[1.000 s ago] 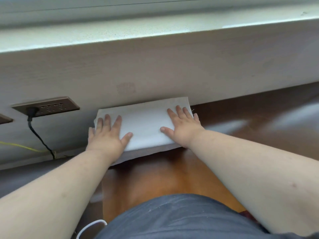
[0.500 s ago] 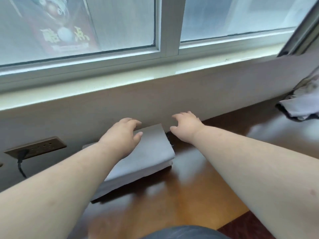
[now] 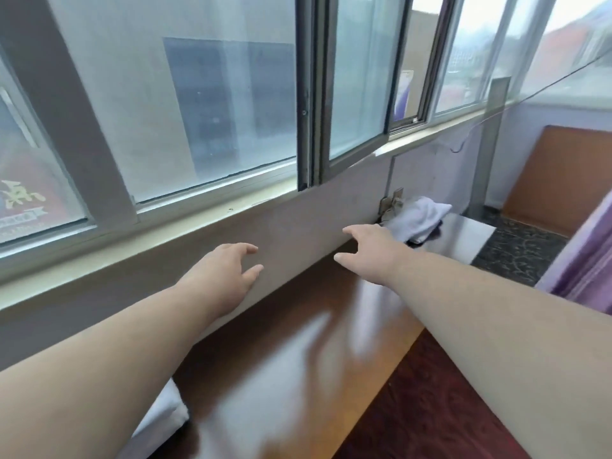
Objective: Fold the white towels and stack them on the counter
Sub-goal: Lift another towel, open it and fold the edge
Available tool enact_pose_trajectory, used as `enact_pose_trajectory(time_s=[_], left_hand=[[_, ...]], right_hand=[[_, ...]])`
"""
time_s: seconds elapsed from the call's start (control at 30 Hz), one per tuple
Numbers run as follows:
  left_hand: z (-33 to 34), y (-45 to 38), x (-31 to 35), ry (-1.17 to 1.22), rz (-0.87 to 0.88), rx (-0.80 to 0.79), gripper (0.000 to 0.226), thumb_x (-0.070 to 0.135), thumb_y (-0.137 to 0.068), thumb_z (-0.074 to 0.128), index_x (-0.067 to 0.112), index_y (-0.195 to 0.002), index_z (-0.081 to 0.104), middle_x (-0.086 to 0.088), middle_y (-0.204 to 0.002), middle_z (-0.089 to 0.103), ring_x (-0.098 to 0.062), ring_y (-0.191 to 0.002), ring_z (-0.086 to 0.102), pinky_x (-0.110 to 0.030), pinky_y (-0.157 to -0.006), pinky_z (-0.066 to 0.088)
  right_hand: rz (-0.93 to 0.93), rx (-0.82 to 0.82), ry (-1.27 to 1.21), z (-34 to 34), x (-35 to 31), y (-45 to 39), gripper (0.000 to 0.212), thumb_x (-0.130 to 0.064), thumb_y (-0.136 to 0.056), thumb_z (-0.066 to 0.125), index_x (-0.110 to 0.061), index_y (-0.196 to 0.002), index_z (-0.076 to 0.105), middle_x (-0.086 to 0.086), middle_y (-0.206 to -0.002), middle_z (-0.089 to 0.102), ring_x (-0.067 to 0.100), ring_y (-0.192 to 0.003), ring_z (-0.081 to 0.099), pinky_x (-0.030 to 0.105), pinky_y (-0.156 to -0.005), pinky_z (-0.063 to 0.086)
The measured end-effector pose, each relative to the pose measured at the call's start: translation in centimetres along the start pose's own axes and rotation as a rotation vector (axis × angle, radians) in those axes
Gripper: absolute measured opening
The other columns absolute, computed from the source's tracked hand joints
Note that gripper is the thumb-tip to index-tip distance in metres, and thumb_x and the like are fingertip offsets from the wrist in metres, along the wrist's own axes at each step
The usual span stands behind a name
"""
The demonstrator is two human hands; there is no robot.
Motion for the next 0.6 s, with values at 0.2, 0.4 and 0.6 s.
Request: enact_pose_trajectory(time_s=[0.2, 0.4, 0.6], left_hand=[[7.6, -0.2, 16.5, 0.151, 0.068, 0.014, 0.054, 0.059, -0.096, 0.037, 0.029, -0.141, 0.045, 0.0, -0.142, 0.05, -0.02, -0.128, 0.048, -0.034, -0.105, 0.036], [15.0, -1.2, 28.4, 0.183, 0.088, -0.015, 0.056, 0.056, -0.096, 0.042, 0.026, -0.143, 0.044, -0.002, -0.144, 0.049, -0.021, -0.131, 0.046, -0.038, -0.108, 0.037], [19.3, -3.8, 34.8, 0.18, 0.083, -0.015, 0.057, 0.056, -0.094, 0.047, 0.029, -0.143, 0.043, 0.0, -0.145, 0.047, -0.023, -0.129, 0.048, -0.041, -0.105, 0.041]], right_hand=[[0.126, 0.074, -0.076, -5.9, 16.7, 7.1, 0.06, -0.044, -0.09, 0.062, -0.015, -0.141, 0.049, 0.007, -0.144, 0.052, 0.027, -0.136, 0.043, 0.036, -0.108, 0.037], [0.256, 0.124, -0.091, -8.8, 30.4, 11.4, 0.068, -0.051, -0.09, 0.06, -0.021, -0.148, 0.043, 0.004, -0.152, 0.043, 0.026, -0.14, 0.037, 0.038, -0.114, 0.033], [0.26, 0.169, -0.101, -9.7, 36.9, 10.3, 0.062, -0.051, -0.089, 0.062, -0.025, -0.144, 0.047, 0.004, -0.146, 0.047, 0.026, -0.135, 0.042, 0.036, -0.11, 0.036]])
Point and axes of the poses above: each hand's wrist, its own y-axis away from the middle knuckle, its own z-axis out of the palm, x = y × z, the point moved 3 cm from there along -y, towards the middle knuckle
